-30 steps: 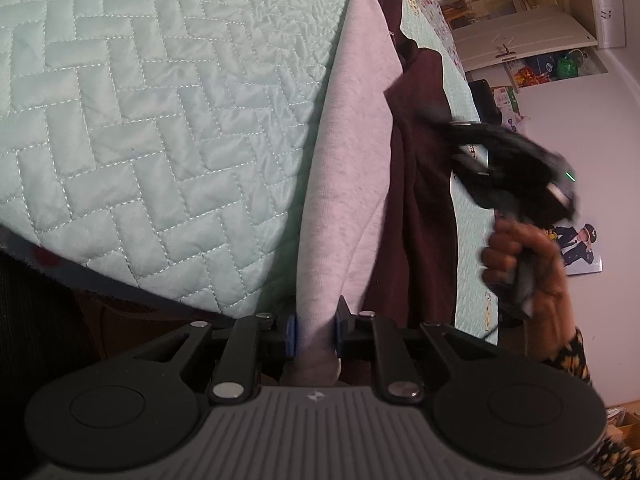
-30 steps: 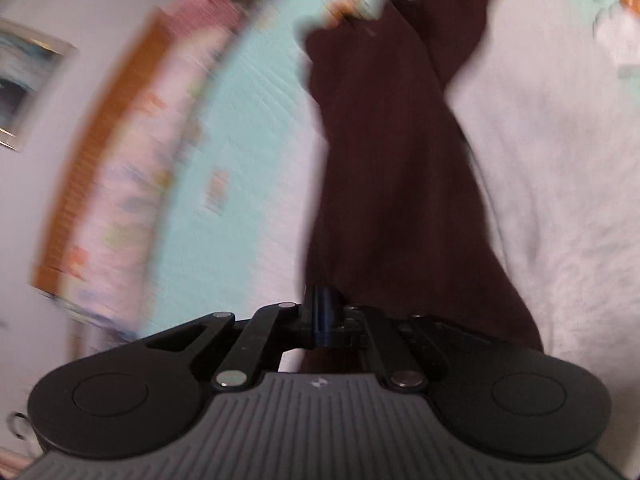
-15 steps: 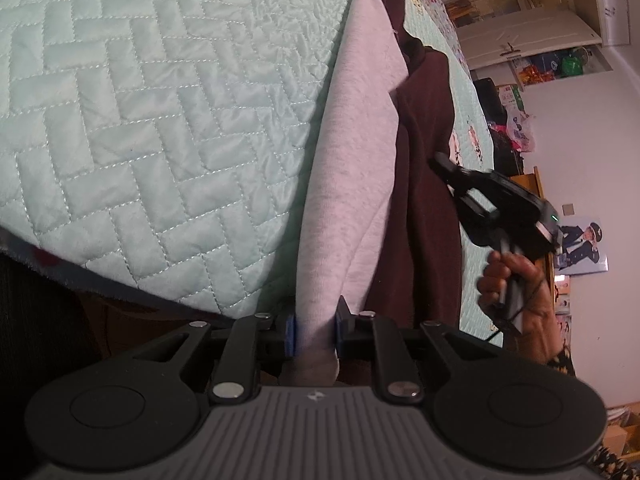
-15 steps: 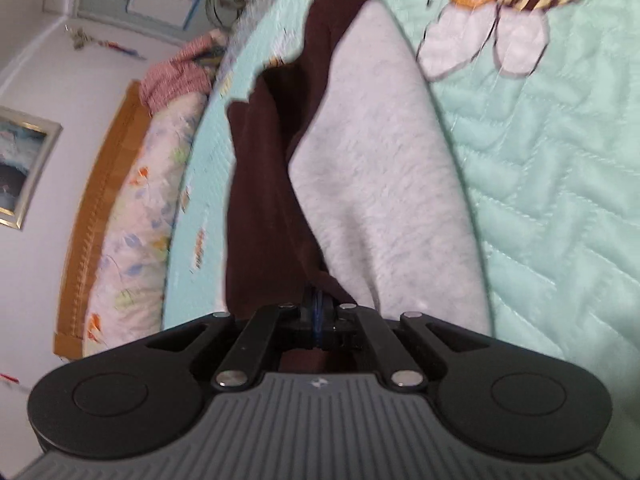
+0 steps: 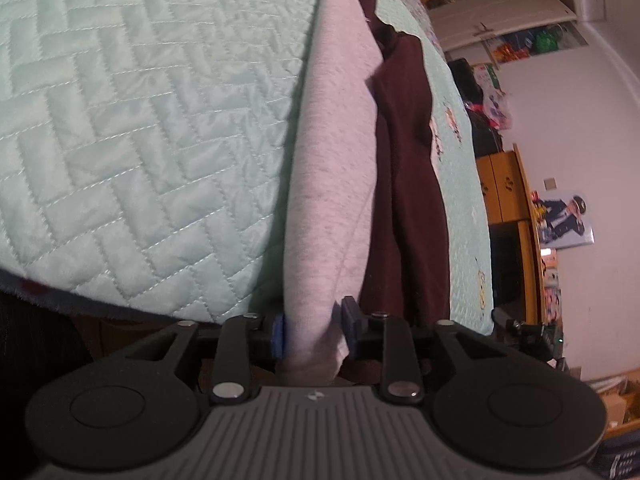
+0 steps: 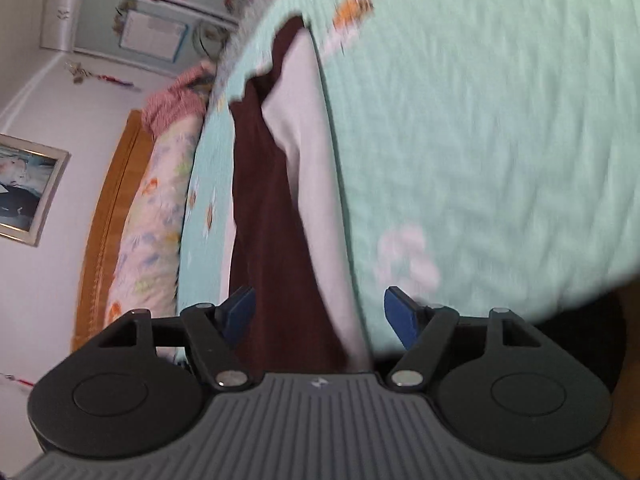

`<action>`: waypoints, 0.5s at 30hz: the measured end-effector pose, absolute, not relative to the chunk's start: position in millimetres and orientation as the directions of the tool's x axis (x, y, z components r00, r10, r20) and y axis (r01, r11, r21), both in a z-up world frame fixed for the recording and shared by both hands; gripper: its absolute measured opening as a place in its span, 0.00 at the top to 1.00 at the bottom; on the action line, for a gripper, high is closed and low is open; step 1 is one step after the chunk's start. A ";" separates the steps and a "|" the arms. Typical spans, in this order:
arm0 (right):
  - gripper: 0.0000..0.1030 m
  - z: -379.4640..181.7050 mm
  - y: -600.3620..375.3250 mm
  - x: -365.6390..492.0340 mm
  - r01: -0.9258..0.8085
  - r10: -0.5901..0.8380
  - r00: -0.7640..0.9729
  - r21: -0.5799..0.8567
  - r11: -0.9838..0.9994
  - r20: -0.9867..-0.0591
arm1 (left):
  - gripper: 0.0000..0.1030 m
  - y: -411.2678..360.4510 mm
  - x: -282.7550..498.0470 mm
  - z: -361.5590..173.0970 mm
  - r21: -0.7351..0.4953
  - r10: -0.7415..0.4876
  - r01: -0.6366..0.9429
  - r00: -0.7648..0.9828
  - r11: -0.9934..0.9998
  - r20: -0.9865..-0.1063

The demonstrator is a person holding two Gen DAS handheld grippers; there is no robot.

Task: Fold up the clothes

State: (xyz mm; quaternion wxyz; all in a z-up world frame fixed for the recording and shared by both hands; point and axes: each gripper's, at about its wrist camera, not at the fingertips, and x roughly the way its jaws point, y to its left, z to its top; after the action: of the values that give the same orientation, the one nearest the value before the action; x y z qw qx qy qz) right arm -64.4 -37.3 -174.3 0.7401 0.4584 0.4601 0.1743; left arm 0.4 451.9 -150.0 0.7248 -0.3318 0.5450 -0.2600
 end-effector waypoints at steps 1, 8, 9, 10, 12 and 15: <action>0.29 -178.4 -33.5 -64.5 0.163 0.683 0.500 0.832 0.530 -0.533 | 0.66 450.2 1.0 -149.4 -0.761 -0.738 0.026 0.268 0.648 -0.620; 0.29 -199.1 -9.3 -55.6 0.115 0.749 0.432 0.855 0.506 -0.502 | 0.66 445.2 6.1 -151.0 -0.759 -0.744 0.052 0.252 0.649 -0.619; 0.35 -201.5 -5.6 -55.2 0.110 0.759 0.416 0.857 0.504 -0.500 | 0.67 445.1 7.1 -152.1 -0.761 -0.747 0.052 0.248 0.647 -0.617; 0.43 -203.3 -1.2 -55.0 0.104 0.764 0.399 0.852 0.512 -0.508 | 0.69 444.0 7.7 -151.4 -0.757 -0.746 0.064 0.242 0.650 -0.620; 0.57 -205.1 4.0 -53.3 0.101 0.757 0.380 0.837 0.538 -0.532 | 0.84 438.8 8.4 -146.7 -0.732 -0.732 0.104 0.235 0.673 -0.639; 0.76 -200.9 3.6 -55.3 0.101 0.748 0.378 0.827 0.553 -0.546 | 0.87 430.6 7.9 -137.2 -0.687 -0.699 0.146 0.242 0.712 -0.673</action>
State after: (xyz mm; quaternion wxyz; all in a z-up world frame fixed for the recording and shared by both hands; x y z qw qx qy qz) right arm -55.3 3.6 -200.9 0.7183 0.4158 0.5105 0.2249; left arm 7.9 430.6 -137.2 0.7464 -0.2529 0.5467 -0.2830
